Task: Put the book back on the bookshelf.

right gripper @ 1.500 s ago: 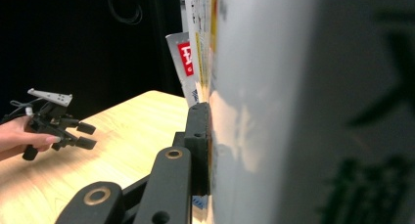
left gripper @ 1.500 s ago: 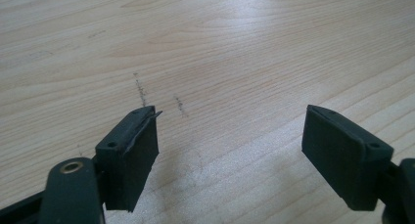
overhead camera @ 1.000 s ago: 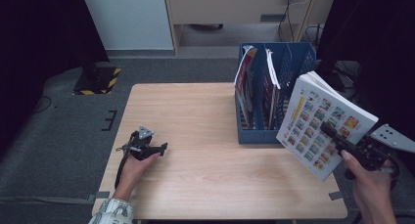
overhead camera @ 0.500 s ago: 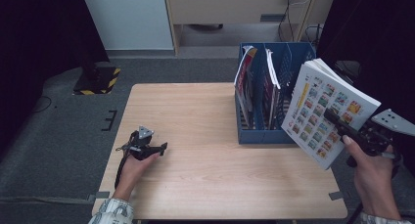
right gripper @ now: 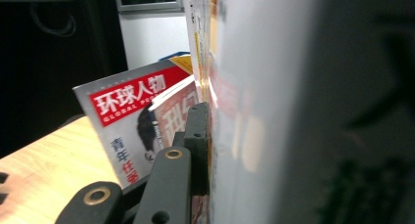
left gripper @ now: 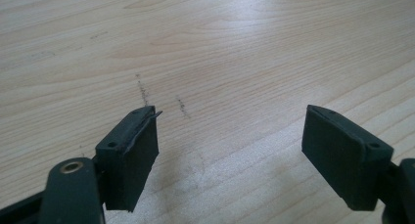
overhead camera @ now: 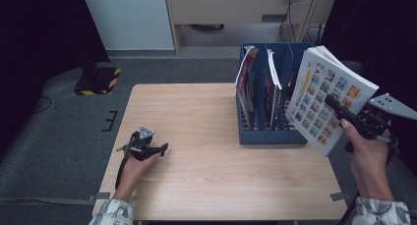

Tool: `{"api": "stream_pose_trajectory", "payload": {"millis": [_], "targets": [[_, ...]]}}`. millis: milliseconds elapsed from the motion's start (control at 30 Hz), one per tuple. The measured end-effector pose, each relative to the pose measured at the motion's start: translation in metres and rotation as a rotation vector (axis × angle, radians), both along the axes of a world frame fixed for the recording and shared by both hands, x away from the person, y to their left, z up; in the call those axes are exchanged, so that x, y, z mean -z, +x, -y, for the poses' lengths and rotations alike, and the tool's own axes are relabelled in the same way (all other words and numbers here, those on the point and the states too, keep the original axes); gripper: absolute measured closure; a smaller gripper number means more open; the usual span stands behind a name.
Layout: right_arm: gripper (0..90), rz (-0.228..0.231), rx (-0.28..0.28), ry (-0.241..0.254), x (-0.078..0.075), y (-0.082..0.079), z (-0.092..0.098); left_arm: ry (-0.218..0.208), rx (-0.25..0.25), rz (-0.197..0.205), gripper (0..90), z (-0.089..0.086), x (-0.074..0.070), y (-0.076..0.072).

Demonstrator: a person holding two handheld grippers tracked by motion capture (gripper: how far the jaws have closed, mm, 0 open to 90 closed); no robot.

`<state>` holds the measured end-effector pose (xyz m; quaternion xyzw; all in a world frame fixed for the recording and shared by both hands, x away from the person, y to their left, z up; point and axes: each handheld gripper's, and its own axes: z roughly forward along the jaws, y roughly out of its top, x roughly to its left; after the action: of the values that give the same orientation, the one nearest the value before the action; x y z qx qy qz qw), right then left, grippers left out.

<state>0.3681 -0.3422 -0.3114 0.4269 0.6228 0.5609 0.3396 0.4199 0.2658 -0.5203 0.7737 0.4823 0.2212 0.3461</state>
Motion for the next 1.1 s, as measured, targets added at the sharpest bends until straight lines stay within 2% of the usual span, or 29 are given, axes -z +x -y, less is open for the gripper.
{"api": "stream_pose_trajectory", "payload": {"millis": [33,267,1100], "targets": [[74.1,-0.005,0.009,0.002,0.0,0.006,0.0,-0.001,-0.001,0.0,21.1,0.0,0.0,0.0],[74.1,-0.014,0.033,-0.005,0.006,0.024,0.0,-0.001,0.003,0.0,21.1,0.0,0.0,0.0],[74.1,-0.035,0.094,-0.013,0.012,0.051,0.001,-0.005,0.0,0.004,21.0,0.0,-0.001,-0.001]]}}
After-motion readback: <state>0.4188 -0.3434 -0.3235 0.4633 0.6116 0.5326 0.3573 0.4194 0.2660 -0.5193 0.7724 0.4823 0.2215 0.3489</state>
